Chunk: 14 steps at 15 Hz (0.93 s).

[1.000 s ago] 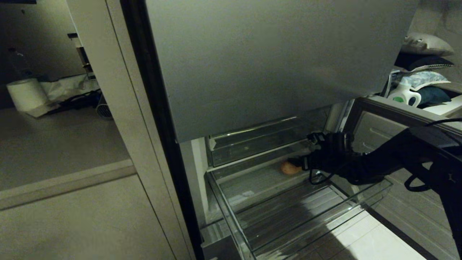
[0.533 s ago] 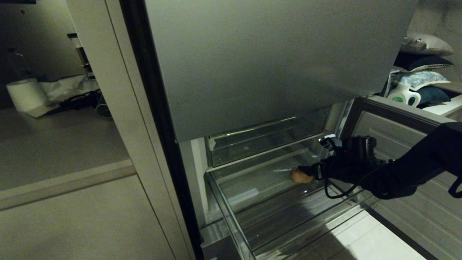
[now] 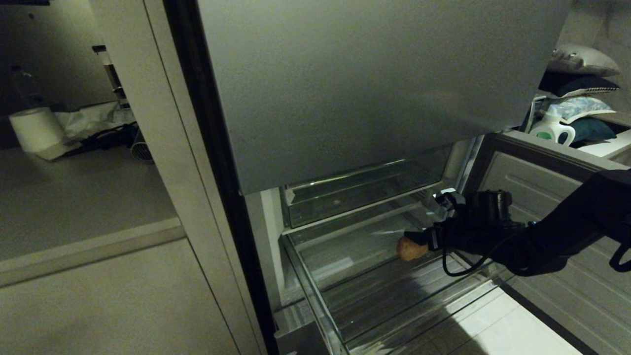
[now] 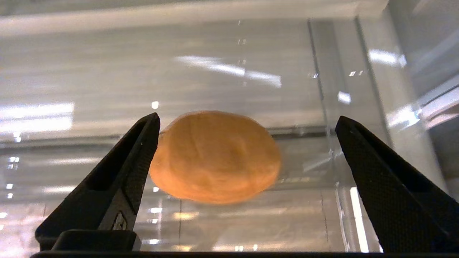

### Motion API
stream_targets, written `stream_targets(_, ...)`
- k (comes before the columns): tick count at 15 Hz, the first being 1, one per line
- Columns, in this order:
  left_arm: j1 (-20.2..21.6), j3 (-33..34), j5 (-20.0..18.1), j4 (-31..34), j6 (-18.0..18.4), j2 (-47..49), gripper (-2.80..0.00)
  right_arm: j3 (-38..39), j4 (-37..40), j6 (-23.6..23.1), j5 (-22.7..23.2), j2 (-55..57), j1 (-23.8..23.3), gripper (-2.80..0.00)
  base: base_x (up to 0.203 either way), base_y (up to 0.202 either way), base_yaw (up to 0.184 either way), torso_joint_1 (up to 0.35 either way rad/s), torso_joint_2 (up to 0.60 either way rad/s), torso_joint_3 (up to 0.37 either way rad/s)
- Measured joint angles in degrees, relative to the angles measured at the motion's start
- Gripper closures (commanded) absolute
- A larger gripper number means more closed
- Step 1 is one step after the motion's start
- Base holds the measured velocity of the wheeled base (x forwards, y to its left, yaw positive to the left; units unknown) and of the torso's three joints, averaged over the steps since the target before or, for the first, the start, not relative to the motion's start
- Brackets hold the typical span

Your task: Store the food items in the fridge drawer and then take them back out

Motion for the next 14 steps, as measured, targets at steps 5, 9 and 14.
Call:
stream_targets(5,0.0,0.0,0.0,0.0,0.0,0.0,0.00,1.3,1.0,-0.4,1.0,-0.5,0.2,-2.80,0.000,0.000,0.000,0.000,0.00,0.000)
stream_targets(9,0.0,0.0,0.0,0.0,0.0,0.0,0.00,2.3,1.0,-0.4,2.0,-0.4,0.7,-2.80,0.000,0.000,0.000,0.000,0.00,0.000)
stream_targets(14,0.0,0.0,0.0,0.0,0.0,0.0,0.00,2.5,0.3,-0.2,1.9,1.1,1.3,-2.80,0.000,0.000,0.000,0.000,0.00,0.000)
